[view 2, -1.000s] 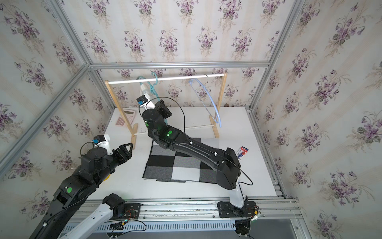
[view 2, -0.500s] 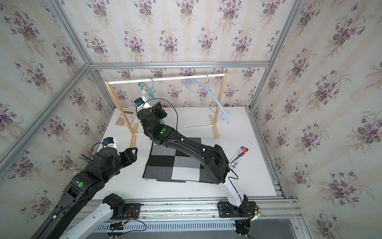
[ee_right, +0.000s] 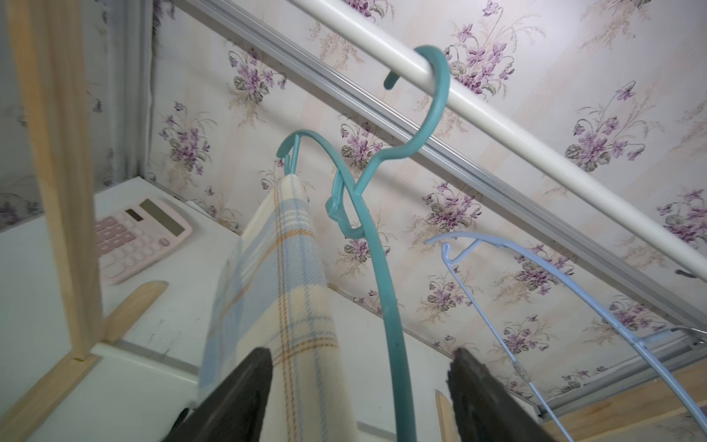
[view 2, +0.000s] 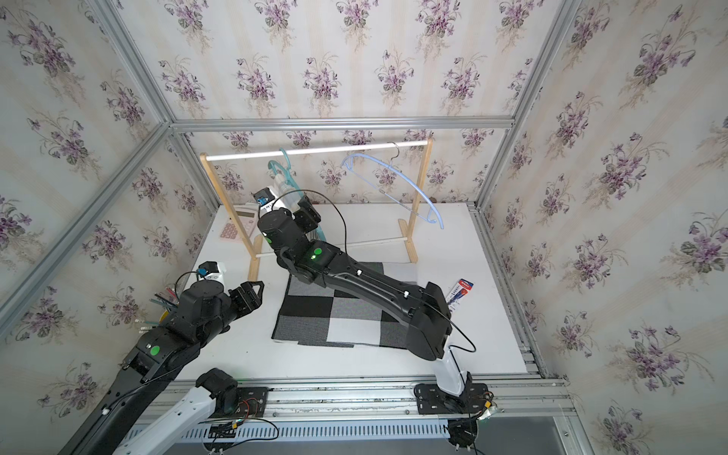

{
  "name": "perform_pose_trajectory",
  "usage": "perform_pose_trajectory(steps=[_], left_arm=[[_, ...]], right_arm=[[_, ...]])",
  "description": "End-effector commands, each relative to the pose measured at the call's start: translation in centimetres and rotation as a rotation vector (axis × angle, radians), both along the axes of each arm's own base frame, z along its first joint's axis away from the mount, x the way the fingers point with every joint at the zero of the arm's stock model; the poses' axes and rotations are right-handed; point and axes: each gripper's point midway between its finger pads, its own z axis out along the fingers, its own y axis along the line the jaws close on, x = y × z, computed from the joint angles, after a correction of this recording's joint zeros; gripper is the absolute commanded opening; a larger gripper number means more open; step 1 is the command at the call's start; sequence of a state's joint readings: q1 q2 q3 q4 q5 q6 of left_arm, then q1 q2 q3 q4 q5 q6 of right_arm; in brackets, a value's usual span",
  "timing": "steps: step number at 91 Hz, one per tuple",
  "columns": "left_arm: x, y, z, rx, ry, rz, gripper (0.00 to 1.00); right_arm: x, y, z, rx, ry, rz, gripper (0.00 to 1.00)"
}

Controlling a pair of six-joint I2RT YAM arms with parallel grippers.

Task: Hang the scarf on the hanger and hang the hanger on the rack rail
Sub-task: Place the hanger at the clothesline, then pick up the hanger from the clothesline.

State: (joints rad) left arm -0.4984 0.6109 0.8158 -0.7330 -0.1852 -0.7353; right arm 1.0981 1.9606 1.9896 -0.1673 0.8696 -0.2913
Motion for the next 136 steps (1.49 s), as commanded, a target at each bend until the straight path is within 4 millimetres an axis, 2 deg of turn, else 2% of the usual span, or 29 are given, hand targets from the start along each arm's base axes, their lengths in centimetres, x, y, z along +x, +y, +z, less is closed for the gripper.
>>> perform_pose_trajectory(steps=[1,7,14,24,29,36,45,53,67,74,82,105,119,136], left_arm=[[-0.1,-0.3,0.9,-0.014,-0.021,-0.021,0.75],[-0.2,-0.5,1.1,-0.018,-0.025,-0.039,0.75],[-0.4,-0.9,1.4,-0.019,-0.030,-0.070,0.75],[-0.5,-1.6,1.5,-0.027,-0.040,-0.114,0.75],[-0.5,-2.0,1.5,-0.043,-0.048,-0.132,0.75],[-0.3,-2.9,1.3,-0.082,-0.052,-0.158,0.74],[0.3,-4.2,0.7,-0.126,-0.050,-0.192,0.74],[1.0,-5.4,-0.2,-0.151,-0.040,-0.225,0.73],[1.6,-7.3,-1.2,-0.187,-0.028,-0.297,0.73],[1.7,-7.9,-1.4,-0.194,-0.030,-0.326,0.73],[1.6,-8.3,-1.5,-0.203,-0.037,-0.347,0.73],[1.5,-8.9,-2.3,-0.198,-0.046,-0.393,0.73],[1.6,-8.8,-2.5,-0.175,-0.048,-0.397,0.73],[1.9,-8.8,-3.2,-0.169,-0.034,-0.385,0.73]], right_arm=[[-2.3,-1.0,0.9,0.131,0.107,0.107,0.85],[-4.2,-1.9,1.4,0.174,0.172,0.187,0.99],[-6.5,-3.4,1.8,0.226,0.257,0.275,1.00],[-8.3,-8.3,2.9,0.331,0.304,0.303,1.00],[-7.8,-12.0,3.3,0.379,0.296,0.249,1.00],[-6.3,-18.1,3.4,0.439,0.260,0.116,0.99],[-4.8,-24.1,3.7,0.489,0.191,-0.017,0.98],[-3.3,-27.3,3.8,0.498,0.124,-0.083,0.97],[0.2,-31.0,4.4,0.515,-0.003,-0.081,1.00],[1.7,-32.0,3.7,0.541,-0.035,-0.013,1.00],[3.9,-33.3,2.4,0.544,0.118,0.000,1.00],[6.2,-31.7,-0.9,0.465,0.253,0.107,0.99],[7.5,-31.4,-1.9,0.456,0.293,0.111,0.97],[7.9,-29.6,-2.7,0.468,0.341,0.180,0.82]])
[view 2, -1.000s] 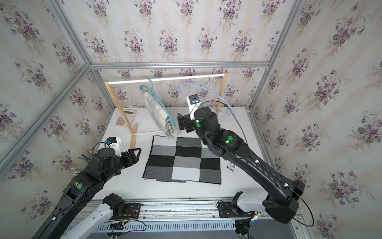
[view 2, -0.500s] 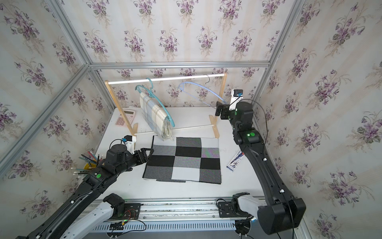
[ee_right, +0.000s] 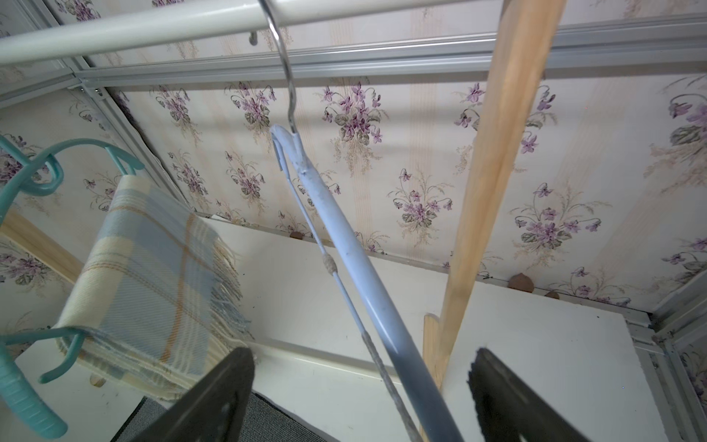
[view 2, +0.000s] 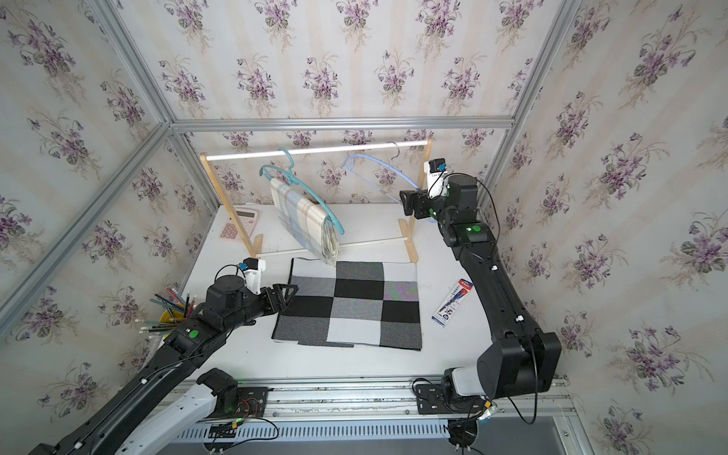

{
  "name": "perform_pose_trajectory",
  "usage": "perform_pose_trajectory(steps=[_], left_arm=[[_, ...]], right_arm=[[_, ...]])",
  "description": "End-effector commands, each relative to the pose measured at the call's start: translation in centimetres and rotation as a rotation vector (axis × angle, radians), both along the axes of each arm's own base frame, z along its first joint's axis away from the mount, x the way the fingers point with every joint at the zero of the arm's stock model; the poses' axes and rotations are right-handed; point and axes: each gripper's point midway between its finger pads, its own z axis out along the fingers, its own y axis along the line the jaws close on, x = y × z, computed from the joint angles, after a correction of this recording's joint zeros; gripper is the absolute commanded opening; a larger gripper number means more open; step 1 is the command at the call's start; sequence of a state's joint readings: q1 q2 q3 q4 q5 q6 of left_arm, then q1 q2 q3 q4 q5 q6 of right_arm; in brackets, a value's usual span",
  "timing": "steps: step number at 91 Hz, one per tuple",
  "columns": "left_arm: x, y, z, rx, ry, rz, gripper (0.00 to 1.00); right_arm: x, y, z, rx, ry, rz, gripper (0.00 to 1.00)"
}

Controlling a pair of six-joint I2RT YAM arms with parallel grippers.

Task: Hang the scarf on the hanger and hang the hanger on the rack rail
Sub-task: Pick up the hanger from the clothesline.

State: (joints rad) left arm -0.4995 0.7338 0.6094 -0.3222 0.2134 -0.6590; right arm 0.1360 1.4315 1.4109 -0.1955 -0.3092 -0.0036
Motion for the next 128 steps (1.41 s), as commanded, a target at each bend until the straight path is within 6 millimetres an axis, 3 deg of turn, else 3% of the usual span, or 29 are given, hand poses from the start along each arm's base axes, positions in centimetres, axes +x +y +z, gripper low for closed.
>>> perform_pose_trajectory(steps=[1,20,51,63,102,128], left_arm=[[0.5,-0.2,0.4,-0.004,-0.033,-0.005,0.73],[0.5,-0.3,0.0,-0.002,-0.014,-0.003,0.73],[0.4,0.1,-0.5,0.013,0.003,0.011,0.73],[0.4,0.2,-0.5,0.014,0.000,0.016,0.73],[0.4,0.2,-0.4,0.012,0.010,0.021,0.73],[0.1,0.4,0.1,0.000,0.008,0.029,0.73]], right_arm=[[-0.1,1.6,-0.3,0.006,0.013,0.071,0.81],[0.4,2.9,-0.8,-0.015,0.024,0.086,0.64],[3.1,3.8,-1.6,-0.082,0.037,0.012,0.46],[3.5,4.5,-1.5,-0.080,0.035,0.024,0.33],[1.6,4.8,1.6,-0.073,-0.050,0.001,0.07],[-0.5,5.3,4.2,0.012,-0.085,0.041,0.00]])
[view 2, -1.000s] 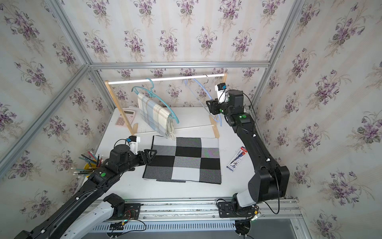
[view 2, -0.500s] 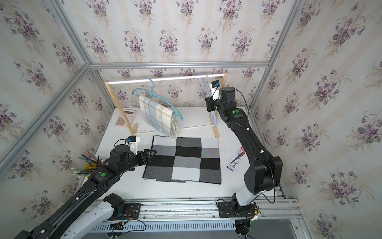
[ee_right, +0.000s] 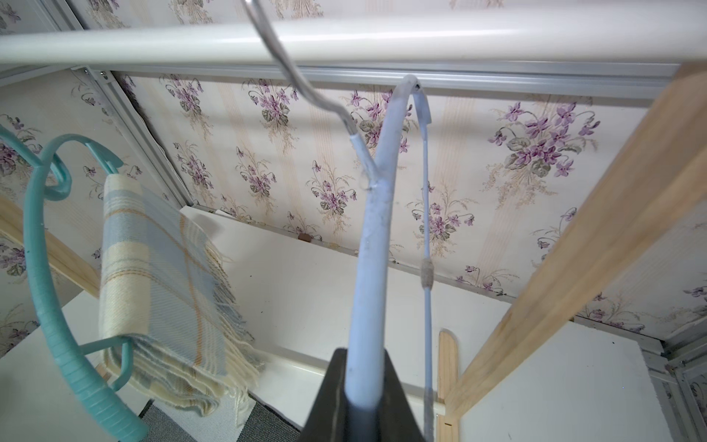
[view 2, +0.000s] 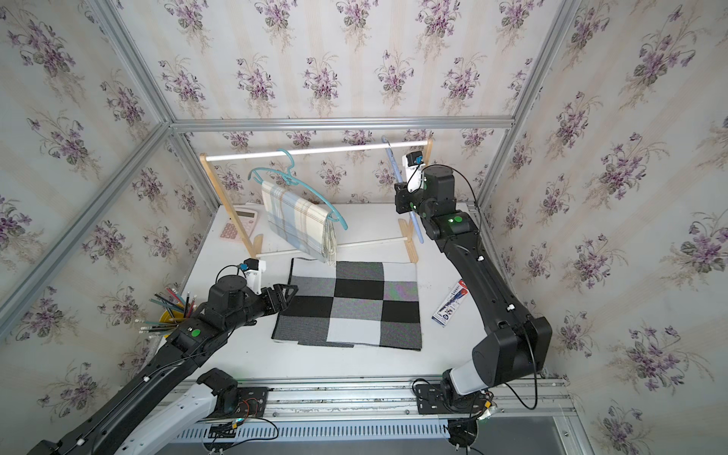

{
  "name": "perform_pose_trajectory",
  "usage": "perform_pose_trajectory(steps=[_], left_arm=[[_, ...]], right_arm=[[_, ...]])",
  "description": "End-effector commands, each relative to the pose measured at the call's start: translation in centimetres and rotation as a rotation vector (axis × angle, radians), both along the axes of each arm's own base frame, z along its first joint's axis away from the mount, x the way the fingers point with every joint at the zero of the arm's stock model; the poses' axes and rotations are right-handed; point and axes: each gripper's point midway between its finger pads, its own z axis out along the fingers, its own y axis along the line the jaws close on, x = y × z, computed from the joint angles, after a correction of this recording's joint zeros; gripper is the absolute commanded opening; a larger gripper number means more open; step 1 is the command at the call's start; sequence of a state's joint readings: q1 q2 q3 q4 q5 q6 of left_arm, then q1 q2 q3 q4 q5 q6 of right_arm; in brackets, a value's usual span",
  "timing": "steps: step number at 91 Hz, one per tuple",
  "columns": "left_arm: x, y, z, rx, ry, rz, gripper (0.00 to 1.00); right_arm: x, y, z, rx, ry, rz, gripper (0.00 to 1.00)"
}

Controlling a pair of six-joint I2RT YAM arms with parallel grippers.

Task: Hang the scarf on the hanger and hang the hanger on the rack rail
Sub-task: Pick up the hanger from the clothesline.

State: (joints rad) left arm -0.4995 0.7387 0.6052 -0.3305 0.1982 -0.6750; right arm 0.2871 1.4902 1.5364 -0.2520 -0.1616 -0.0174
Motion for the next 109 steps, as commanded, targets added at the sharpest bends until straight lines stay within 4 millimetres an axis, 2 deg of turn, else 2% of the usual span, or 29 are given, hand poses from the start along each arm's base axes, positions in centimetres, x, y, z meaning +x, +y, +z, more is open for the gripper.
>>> perform_pose_trajectory(steps=[1,15,27,36,45,53,56,59,68,79,89,109], left_arm=[[0.0,0.1,0.6,-0.005,-0.012,0.008,0.73],[-0.2,0.3,1.2,-0.014,-0.018,0.013,0.73],[-0.5,0.3,2.5,-0.033,-0.026,0.008,0.72],[-0.8,-0.2,4.2,-0.048,-0.036,-0.019,0.72],[-1.3,-1.2,6.2,-0.035,-0.053,-0.056,0.72],[-1.8,-2.3,8.0,-0.010,-0.083,-0.076,0.72],[-2.0,-3.0,8.7,0.002,-0.096,-0.087,0.72],[-2.2,-3.5,9.4,0.015,-0.113,-0.092,0.71],[-2.3,-5.7,11.4,0.074,-0.156,-0.101,0.71],[-1.7,-8.6,13.7,0.179,-0.216,-0.071,0.70],[-0.3,-11.3,14.8,0.249,-0.244,-0.022,0.66],[2.4,-15.9,14.9,0.393,-0.257,0.069,0.66]], right_arm=[[-0.8,0.6,2.4,0.069,-0.059,0.031,0.00],[-3.7,0.3,1.9,0.153,-0.044,0.044,0.00],[-7.1,-0.2,-0.4,0.208,-0.002,0.053,0.00],[-9.7,-0.2,-2.4,0.230,0.028,0.059,0.00],[-12.3,0.1,-4.1,0.249,0.049,0.054,0.00],[-14.7,0.4,-6.5,0.260,0.065,0.018,0.00],[-15.5,0.6,-7.6,0.254,0.065,-0.004,0.00],[-16.8,1.6,-8.6,0.249,0.068,0.004,0.00],[-19.0,2.1,-11.3,0.241,0.047,-0.052,0.00],[-20.5,2.1,-13.5,0.228,-0.004,-0.113,0.00],[-21.1,2.7,-14.1,0.240,-0.042,-0.134,0.00],[-21.1,3.3,-14.5,0.223,-0.081,-0.173,0.00]])
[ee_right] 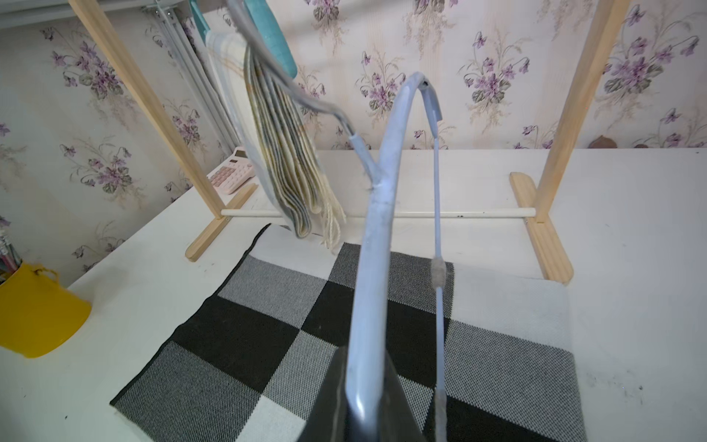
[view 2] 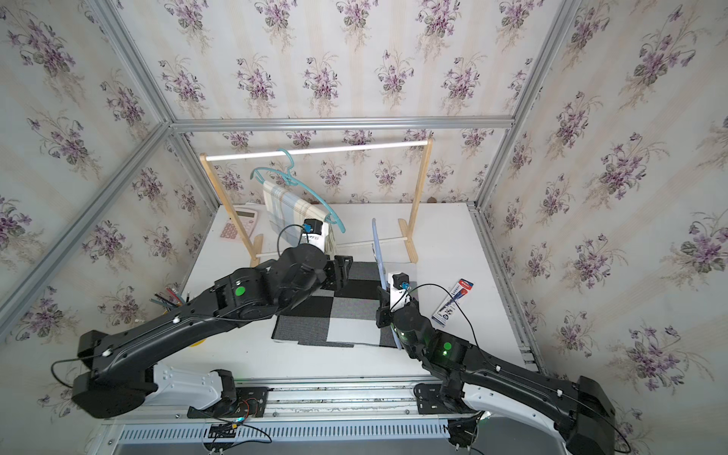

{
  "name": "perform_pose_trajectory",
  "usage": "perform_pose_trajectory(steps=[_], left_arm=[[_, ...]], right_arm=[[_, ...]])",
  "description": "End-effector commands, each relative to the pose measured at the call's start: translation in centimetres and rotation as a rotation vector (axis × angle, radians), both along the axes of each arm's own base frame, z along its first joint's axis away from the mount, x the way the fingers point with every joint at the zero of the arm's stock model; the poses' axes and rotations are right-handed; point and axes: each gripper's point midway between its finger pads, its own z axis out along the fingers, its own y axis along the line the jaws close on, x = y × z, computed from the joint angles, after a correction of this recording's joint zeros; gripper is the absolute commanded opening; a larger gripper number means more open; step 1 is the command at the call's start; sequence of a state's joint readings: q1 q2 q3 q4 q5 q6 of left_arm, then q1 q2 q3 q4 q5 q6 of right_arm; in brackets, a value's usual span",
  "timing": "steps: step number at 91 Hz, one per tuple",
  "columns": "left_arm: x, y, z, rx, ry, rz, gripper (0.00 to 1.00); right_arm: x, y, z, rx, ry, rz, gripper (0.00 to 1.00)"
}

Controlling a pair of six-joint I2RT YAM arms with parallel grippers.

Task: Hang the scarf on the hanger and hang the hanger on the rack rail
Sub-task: Pick up the hanger from the clothesline.

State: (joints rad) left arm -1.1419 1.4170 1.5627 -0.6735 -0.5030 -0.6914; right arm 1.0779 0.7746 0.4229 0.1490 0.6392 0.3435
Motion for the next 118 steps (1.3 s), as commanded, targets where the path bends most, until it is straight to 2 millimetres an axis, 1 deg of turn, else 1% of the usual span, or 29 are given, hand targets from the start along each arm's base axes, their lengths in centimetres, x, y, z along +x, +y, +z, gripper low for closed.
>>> perform_pose_trajectory(steps=[1,11,19,30,40,43,45,48,57,61,73,82,85,95,96,98,99,101,103,105,108,109,110,112,118], left_arm=[[1.6,0.0,0.0,0.095,-0.048,0.112,0.66],[2.6,-1.9,0.3,0.114,-0.062,0.112,0.66],[2.9,-3.4,0.7,0.102,-0.068,0.086,0.66],[3.3,-5.4,0.6,0.088,-0.062,0.055,0.66],[3.6,-7.4,0.0,0.086,-0.038,0.029,0.66],[3.7,-7.9,-0.5,0.095,-0.022,0.025,0.66],[3.8,-8.2,-0.5,0.093,-0.016,0.022,0.65],[3.9,-8.6,-1.0,0.097,0.000,0.021,0.63],[4.0,-9.2,-2.1,0.106,0.041,0.025,0.56],[4.1,-9.3,-2.5,0.102,0.058,0.032,0.50],[4.4,-8.5,-3.8,0.093,0.109,0.070,0.35],[4.5,-8.2,-4.2,0.082,0.117,0.076,0.10],[4.6,-8.2,-4.3,0.081,0.118,0.078,0.00],[4.8,-7.7,-4.3,0.086,0.114,0.088,0.00],[4.8,-7.5,-4.2,0.086,0.112,0.090,0.00],[4.9,-7.3,-4.1,0.088,0.108,0.095,0.00],[5.0,-7.2,-4.1,0.090,0.106,0.098,0.00],[5.1,-6.9,-4.0,0.094,0.100,0.103,0.00],[5.2,-6.6,-3.8,0.098,0.094,0.107,0.00],[5.3,-6.3,-3.7,0.102,0.089,0.107,0.00],[5.5,-5.9,-3.4,0.111,0.075,0.103,0.00],[5.6,-5.7,-3.4,0.116,0.070,0.104,0.00],[5.7,-5.5,-3.3,0.119,0.065,0.105,0.00],[5.8,-5.0,-3.1,0.128,0.054,0.104,0.00],[6.1,-3.9,-2.5,0.157,0.024,0.087,0.00]], right_arm=[[1.1,-0.8,2.3,0.080,-0.078,-0.107,0.00],[1.2,-0.5,2.1,0.065,-0.078,-0.104,0.00],[1.2,-0.5,1.8,0.054,-0.075,-0.103,0.00],[1.3,-0.5,1.5,0.038,-0.073,-0.109,0.00],[1.4,-0.5,1.3,0.029,-0.069,-0.115,0.00],[1.4,-0.5,1.2,0.028,-0.068,-0.115,0.00],[1.4,-0.5,1.1,0.027,-0.067,-0.115,0.00],[1.4,-0.4,1.1,0.026,-0.067,-0.115,0.00],[1.5,-0.3,1.1,0.024,-0.066,-0.114,0.00],[1.5,-0.3,1.1,0.027,-0.067,-0.116,0.00],[1.5,-0.3,1.3,0.027,-0.072,-0.117,0.00],[1.5,-0.3,1.3,0.026,-0.071,-0.115,0.00],[1.5,-0.2,1.3,0.028,-0.070,-0.113,0.00],[1.3,0.0,1.3,0.042,-0.051,-0.094,0.00],[1.2,0.0,1.4,0.046,-0.049,-0.090,0.02],[1.1,0.1,1.4,0.055,-0.041,-0.079,0.12],[1.0,0.1,1.4,0.058,-0.037,-0.073,0.19],[0.9,0.3,1.5,0.065,-0.027,-0.055,0.38],[0.7,0.4,1.5,0.071,-0.014,-0.040,0.53],[0.5,0.7,1.6,0.077,-0.001,-0.016,0.65],[0.0,1.0,1.9,0.086,0.020,0.020,0.78],[-0.1,1.1,2.0,0.089,0.026,0.032,0.89],[-0.3,1.3,2.1,0.092,0.034,0.047,0.94],[-0.7,1.5,2.2,0.097,0.049,0.076,0.99],[-1.9,2.0,3.1,0.122,0.094,0.158,1.00]])
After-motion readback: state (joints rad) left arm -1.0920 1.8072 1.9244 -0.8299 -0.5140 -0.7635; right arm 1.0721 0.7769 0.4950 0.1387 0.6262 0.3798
